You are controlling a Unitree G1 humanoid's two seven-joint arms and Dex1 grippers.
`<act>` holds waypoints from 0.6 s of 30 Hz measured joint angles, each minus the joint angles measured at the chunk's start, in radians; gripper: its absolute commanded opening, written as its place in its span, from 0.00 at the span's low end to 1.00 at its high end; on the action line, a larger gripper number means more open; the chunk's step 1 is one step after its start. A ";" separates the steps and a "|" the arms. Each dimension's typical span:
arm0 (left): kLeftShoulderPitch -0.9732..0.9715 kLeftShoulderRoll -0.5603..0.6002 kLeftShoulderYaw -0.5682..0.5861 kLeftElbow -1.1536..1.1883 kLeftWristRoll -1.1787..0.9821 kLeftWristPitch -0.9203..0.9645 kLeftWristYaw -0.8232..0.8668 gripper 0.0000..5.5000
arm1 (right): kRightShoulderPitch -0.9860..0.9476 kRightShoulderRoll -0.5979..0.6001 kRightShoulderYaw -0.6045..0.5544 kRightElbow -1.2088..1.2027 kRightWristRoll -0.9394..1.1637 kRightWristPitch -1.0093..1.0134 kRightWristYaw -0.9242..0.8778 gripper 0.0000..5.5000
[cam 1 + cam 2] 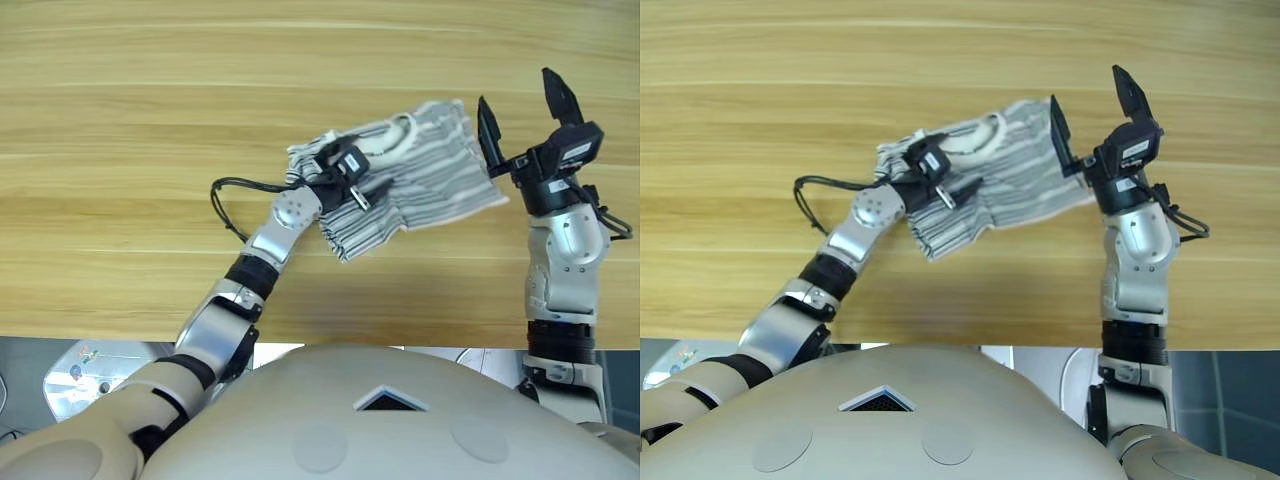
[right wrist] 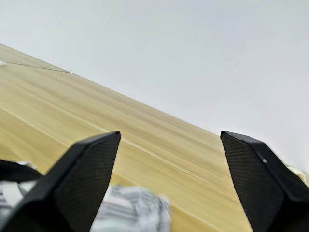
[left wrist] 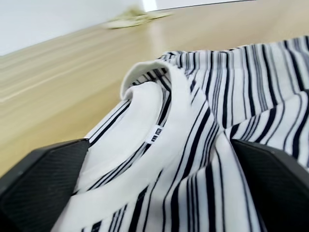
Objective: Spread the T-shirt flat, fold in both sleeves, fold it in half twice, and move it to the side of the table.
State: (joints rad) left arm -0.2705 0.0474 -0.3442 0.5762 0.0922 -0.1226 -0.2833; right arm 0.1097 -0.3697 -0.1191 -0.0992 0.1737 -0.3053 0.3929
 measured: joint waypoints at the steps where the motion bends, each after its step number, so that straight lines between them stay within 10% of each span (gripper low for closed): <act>1: 0.037 0.007 0.021 -0.045 -0.002 0.021 0.026 0.98 | 0.004 0.001 0.000 -0.002 0.000 0.000 -0.001 0.70; 18: 0.724 -0.090 0.018 -0.872 -0.216 0.436 0.203 0.98 | 0.059 -0.001 -0.008 -0.059 -0.001 0.041 0.002 0.70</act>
State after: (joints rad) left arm 0.4533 -0.0428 -0.3259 -0.2957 -0.1233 0.3135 -0.0799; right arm 0.1687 -0.3705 -0.1268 -0.1586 0.1731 -0.2647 0.3952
